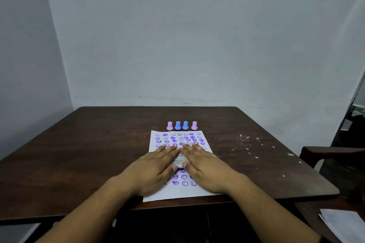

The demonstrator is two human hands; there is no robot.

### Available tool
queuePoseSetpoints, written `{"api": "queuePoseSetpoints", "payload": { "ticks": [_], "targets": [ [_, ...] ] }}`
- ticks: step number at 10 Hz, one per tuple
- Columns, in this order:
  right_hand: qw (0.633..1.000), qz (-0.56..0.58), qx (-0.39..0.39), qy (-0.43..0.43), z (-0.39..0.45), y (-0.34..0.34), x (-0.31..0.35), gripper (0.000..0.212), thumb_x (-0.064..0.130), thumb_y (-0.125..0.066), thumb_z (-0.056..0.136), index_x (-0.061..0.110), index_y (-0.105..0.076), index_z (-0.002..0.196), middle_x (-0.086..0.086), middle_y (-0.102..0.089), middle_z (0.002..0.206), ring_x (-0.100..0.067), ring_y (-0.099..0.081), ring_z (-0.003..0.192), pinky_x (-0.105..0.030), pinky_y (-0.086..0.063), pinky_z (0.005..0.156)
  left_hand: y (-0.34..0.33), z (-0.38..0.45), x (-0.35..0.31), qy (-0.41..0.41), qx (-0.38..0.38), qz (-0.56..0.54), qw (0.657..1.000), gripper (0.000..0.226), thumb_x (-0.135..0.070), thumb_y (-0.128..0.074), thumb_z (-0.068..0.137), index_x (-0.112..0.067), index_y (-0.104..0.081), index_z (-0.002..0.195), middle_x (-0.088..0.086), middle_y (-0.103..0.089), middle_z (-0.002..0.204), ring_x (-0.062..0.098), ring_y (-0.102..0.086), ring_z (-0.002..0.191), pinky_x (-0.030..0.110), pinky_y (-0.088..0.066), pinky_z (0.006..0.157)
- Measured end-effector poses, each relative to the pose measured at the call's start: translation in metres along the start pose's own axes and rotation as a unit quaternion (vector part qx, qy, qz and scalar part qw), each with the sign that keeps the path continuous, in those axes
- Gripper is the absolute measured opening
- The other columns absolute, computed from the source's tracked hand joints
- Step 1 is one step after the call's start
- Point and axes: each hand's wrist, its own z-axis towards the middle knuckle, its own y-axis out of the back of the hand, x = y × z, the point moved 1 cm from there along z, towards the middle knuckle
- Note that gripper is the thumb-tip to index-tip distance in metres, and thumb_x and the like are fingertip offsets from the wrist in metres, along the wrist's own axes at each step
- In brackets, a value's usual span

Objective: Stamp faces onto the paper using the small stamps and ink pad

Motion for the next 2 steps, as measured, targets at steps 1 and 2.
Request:
{"api": "queuePoseSetpoints", "payload": {
  "ticks": [1,2],
  "targets": [
    [1.0,0.012,-0.022,0.0,-0.001,0.006,0.0,0.063,0.049,-0.026,0.111,0.028,-0.017,0.17,0.008,-0.013,0.179,-0.012,-0.004,0.165,-0.041,-0.01,0.133,0.006,-0.002,-0.002,0.007,-0.052,-0.01,0.999,0.077,-0.071,-0.015,0.097,-0.034,-0.003,0.164,-0.019,0.001,0.17,-0.001,0.011,0.154,0.023,0.0,0.124],
    [0.997,-0.018,-0.077,-0.003,0.004,0.025,0.0,0.063,0.049,-0.029,0.11,0.031,-0.016,0.169,0.008,-0.011,0.179,-0.014,-0.003,0.165,-0.044,-0.009,0.132,0.024,0.003,-0.003,0.008,-0.088,0.029,0.996,0.081,-0.075,-0.011,0.093,-0.036,0.004,0.163,-0.019,0.007,0.17,0.001,0.014,0.155,0.033,-0.004,0.128]
  ]
}}
